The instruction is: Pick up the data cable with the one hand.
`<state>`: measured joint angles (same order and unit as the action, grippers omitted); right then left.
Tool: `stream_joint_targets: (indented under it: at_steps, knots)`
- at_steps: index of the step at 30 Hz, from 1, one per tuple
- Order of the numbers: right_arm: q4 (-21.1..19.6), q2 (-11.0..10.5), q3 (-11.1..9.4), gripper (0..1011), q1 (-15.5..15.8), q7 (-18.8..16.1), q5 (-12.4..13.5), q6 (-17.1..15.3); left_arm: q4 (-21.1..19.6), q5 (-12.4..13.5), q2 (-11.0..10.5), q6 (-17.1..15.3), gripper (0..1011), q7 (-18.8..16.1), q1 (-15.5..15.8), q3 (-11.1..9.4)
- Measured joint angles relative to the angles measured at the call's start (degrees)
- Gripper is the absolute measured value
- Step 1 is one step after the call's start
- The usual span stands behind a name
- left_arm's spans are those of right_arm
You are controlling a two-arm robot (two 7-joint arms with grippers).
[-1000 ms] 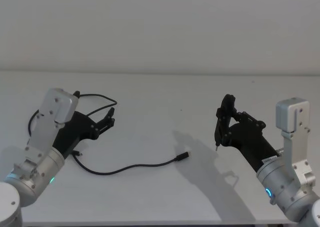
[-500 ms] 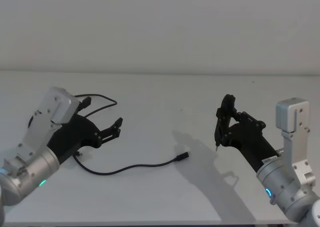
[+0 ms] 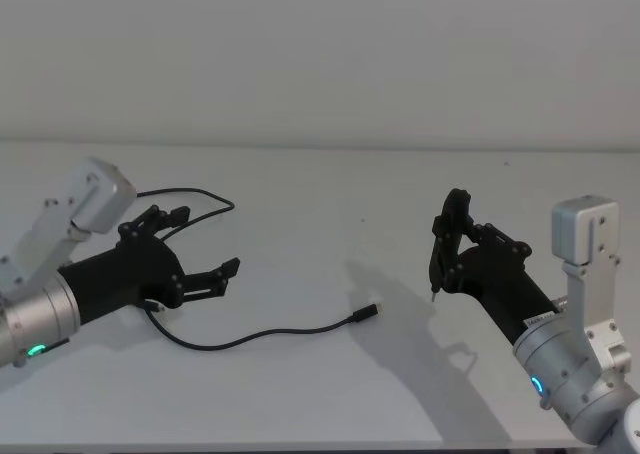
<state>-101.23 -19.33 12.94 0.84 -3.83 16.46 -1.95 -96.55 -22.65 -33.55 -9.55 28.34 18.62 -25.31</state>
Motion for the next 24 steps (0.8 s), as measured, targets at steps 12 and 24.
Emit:
stream_joint_targets:
  at_steps: [12,24]
  knots:
    - [0.0,0.0,0.0,274,0.0,0.0,0.0,0.0,6.4,-1.65,-1.67,-1.52,1001,13.05,7.83,-3.88]
    - [0.0,0.0,0.0,274,0.0,0.0,0.0,0.0,13.83,-0.3,0.1,-2.67,1001,20.59,14.07,-9.49]
